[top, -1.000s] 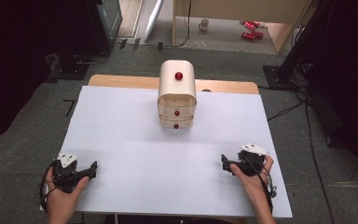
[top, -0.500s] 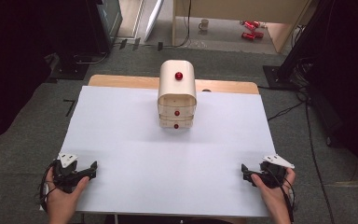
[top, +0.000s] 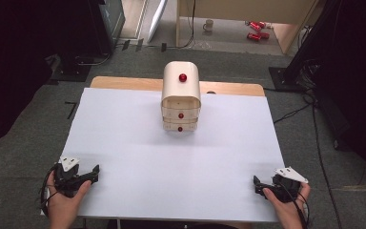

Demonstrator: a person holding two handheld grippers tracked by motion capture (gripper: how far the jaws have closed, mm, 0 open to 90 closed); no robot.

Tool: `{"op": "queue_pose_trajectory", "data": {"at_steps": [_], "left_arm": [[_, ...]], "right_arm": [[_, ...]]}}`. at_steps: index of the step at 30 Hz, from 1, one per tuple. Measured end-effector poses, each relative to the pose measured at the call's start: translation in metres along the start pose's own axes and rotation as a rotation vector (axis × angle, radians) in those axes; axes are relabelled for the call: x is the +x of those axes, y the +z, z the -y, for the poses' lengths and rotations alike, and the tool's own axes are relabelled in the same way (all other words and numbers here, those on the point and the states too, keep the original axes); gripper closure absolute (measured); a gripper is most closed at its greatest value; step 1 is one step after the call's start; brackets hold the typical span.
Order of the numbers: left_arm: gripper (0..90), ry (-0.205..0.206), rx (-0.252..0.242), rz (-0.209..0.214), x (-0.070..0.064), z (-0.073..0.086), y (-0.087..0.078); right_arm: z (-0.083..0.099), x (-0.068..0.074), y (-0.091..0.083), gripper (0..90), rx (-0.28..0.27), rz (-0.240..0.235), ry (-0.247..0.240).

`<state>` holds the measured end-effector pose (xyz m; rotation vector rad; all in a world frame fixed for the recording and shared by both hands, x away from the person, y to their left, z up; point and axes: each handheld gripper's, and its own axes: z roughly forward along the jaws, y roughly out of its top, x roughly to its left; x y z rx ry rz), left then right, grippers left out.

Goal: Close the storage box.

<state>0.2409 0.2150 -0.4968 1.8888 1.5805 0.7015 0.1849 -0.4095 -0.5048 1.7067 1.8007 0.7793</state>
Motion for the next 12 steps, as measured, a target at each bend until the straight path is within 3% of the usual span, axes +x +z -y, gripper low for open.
{"op": "queue_pose_trajectory", "data": {"at_steps": [12], "left_arm": [[12.9,-0.002,-0.003,0.001,0.0,0.0001,0.0]], "right_arm": [[-0.0003,-0.0004,0.0001,0.0,0.005,-0.003,0.006]]}}
